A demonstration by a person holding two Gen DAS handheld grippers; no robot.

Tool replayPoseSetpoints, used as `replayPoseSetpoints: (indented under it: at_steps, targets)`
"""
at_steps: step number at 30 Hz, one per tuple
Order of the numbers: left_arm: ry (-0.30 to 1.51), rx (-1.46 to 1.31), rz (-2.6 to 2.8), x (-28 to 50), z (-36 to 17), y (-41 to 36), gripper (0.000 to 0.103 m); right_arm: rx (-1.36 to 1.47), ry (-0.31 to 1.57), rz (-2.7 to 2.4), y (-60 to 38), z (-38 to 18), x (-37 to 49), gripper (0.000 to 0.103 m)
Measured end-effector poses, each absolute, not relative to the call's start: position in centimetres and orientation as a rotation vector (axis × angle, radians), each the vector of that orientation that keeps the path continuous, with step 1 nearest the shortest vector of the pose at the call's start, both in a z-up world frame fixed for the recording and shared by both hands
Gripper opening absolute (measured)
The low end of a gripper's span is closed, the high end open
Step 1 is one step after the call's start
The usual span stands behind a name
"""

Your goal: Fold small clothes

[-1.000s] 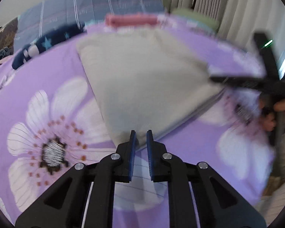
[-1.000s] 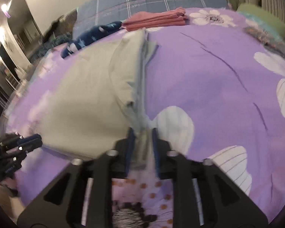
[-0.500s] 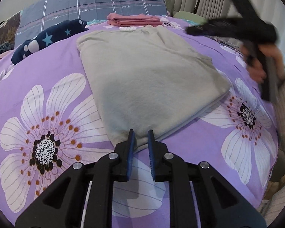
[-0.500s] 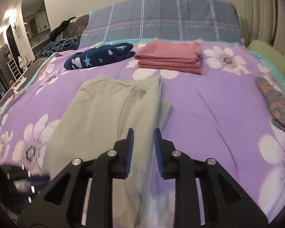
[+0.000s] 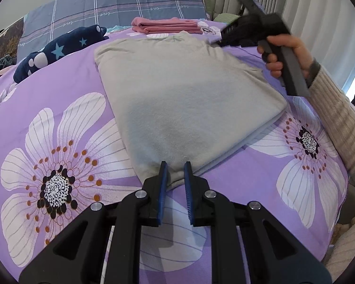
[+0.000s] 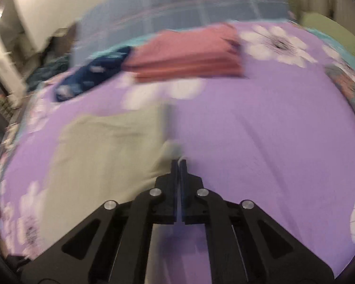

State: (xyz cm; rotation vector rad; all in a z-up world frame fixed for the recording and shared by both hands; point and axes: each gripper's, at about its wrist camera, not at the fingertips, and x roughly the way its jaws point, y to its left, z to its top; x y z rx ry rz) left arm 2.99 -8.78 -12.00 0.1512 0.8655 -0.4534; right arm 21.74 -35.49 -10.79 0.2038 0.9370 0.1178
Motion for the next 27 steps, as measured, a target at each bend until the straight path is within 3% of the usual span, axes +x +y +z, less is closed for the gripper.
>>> replayPoseSetpoints:
  at_steps: [5,10,14,15,16,18,27]
  targets:
    - [0.86,0.157,-0.451,2.8,-12.0,-8.9,0.016,0.308,0.887,0.209,-36.9,-9.9,20.2,0.001]
    - [0.852,0.181,-0.438,2.6,-12.0,-9.3,0.016,0.19,0.793,0.403,-32.8,-6.5,17.3,0.004]
    - [0.841,0.192,-0.431,2.3,-12.0,-9.4,0.016,-0.03,0.864,0.201,-30.3,-9.2,17.9,0.004]
    - [0.84,0.191,-0.432,2.2,-12.0,-9.4,0.016,-0.038,0.884,0.126,-30.7,-10.3,18.5,0.008]
    - [0.84,0.189,-0.433,2.2,-12.0,-9.4,0.016,-0.023,0.892,0.057,-31.5,-11.4,18.8,0.002]
    - [0.84,0.182,-0.435,2.3,-12.0,-9.3,0.016,0.035,0.887,0.052,-32.5,-11.6,18.8,0.002]
    - [0.845,0.18,-0.437,2.4,-12.0,-9.3,0.016,0.065,0.813,0.24,-30.8,-5.9,18.7,0.009]
